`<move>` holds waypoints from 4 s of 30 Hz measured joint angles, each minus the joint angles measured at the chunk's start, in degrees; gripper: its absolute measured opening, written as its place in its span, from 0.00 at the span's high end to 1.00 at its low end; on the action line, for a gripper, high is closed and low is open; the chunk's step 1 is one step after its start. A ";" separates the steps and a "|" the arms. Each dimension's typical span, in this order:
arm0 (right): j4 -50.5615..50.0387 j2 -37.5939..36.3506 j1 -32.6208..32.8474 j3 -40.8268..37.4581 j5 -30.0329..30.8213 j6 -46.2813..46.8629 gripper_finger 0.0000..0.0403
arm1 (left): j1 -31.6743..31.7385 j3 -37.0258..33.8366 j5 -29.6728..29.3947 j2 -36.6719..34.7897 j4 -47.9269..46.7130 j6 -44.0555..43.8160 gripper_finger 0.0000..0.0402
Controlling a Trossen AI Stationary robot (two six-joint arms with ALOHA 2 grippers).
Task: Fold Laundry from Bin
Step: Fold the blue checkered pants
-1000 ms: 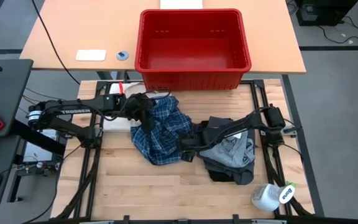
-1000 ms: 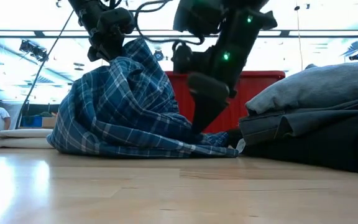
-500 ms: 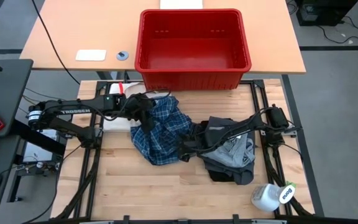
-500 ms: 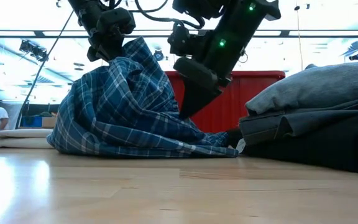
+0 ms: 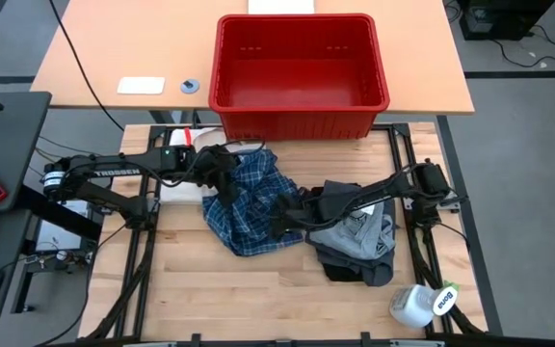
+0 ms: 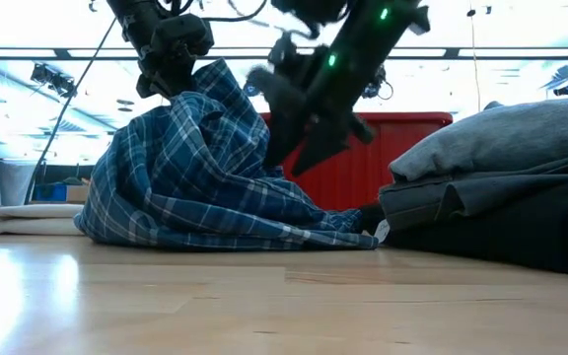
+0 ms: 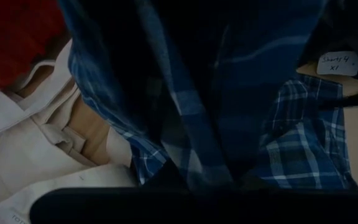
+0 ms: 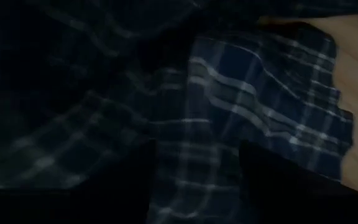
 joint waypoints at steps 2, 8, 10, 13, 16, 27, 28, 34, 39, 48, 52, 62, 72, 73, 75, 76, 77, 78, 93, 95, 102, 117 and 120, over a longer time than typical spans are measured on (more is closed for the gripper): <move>1.02 1.75 -0.71 -0.06 0.36 -0.79 0.42 | 0.00 0.00 0.01 0.00 0.08 0.01 0.97; 5.43 6.22 -2.55 -0.10 -1.63 -6.77 0.56 | 0.00 0.00 0.01 0.02 0.00 0.03 0.97; 4.32 6.38 -2.92 -0.14 -3.21 -6.41 0.70 | 0.00 0.00 0.03 0.03 -0.33 -0.01 0.97; 3.27 4.64 -3.07 -0.14 -4.77 -6.64 0.94 | 0.00 0.00 0.03 0.04 -0.65 -0.01 0.97; 2.93 1.44 -2.59 -0.14 -6.10 -7.27 0.96 | 0.00 0.00 0.01 0.02 -0.81 -0.01 0.97; 2.09 -12.12 0.65 -0.10 -13.69 -6.72 0.98 | -0.02 0.00 0.03 0.02 0.79 -0.61 0.97; 2.26 -12.88 1.17 -0.10 -14.04 -7.96 0.98 | -0.02 0.00 0.01 0.04 1.14 -0.94 0.97; 2.46 -14.41 3.17 -0.10 -16.06 -11.52 0.98 | -0.02 0.00 0.03 0.02 4.09 -1.38 0.97; 6.00 -14.33 4.28 -0.03 -27.61 -12.22 0.98 | -0.01 0.00 0.03 0.02 4.50 -1.52 0.97; 0.70 -5.34 9.15 -0.08 -23.95 -11.89 0.96 | -0.02 0.00 0.01 0.02 5.01 -1.50 0.97; 1.38 0.34 9.30 -0.12 -22.80 -3.90 0.90 | 0.00 0.00 0.62 0.02 4.89 -1.52 0.97; 5.51 7.40 6.60 -0.10 -31.33 1.38 0.57 | -0.07 0.00 2.16 -0.42 4.81 -1.08 0.97; -3.12 -6.19 6.55 -0.06 -14.01 0.45 0.50 | -0.07 0.04 2.41 -3.95 4.75 0.54 0.97; -3.45 -6.55 6.62 -0.06 -11.90 -0.59 0.50 | -0.07 0.03 2.42 -4.15 4.20 0.55 0.97; -4.11 -6.37 6.39 -0.03 -9.28 -2.33 0.50 | -0.07 0.04 2.66 -4.52 4.23 0.53 0.97; -4.35 -5.53 5.98 -0.03 -9.14 -2.94 0.50 | -0.07 0.04 2.87 -5.15 3.41 0.49 0.97; -4.42 -4.43 5.41 -0.03 -9.71 -3.65 0.50 | -0.07 0.00 2.93 -5.81 1.95 0.49 0.97; -4.36 -3.10 4.70 -0.05 -10.59 -4.31 0.50 | -0.10 0.00 3.01 -6.28 1.02 0.47 0.97; 14.82 7.39 -1.44 -0.10 -15.89 -17.00 0.50 | -8.40 -0.02 -10.42 -15.05 -13.20 -0.09 0.97; 13.49 6.83 -2.27 -0.17 -14.85 -17.74 0.51 | -9.08 -0.02 -13.29 -16.52 -13.54 -1.16 0.97; 12.39 3.37 -3.81 -0.10 -21.74 -19.40 0.53 | -9.53 -0.02 -15.77 -20.33 -11.00 0.07 0.97; 3.44 -9.94 -3.60 -0.03 -20.59 1.33 0.53 | -17.59 -0.46 -3.32 -12.22 2.12 14.21 0.97; -2.86 -13.71 -3.57 -0.05 -16.61 3.75 0.53 | -19.62 -0.44 -2.47 -8.33 7.21 16.59 0.97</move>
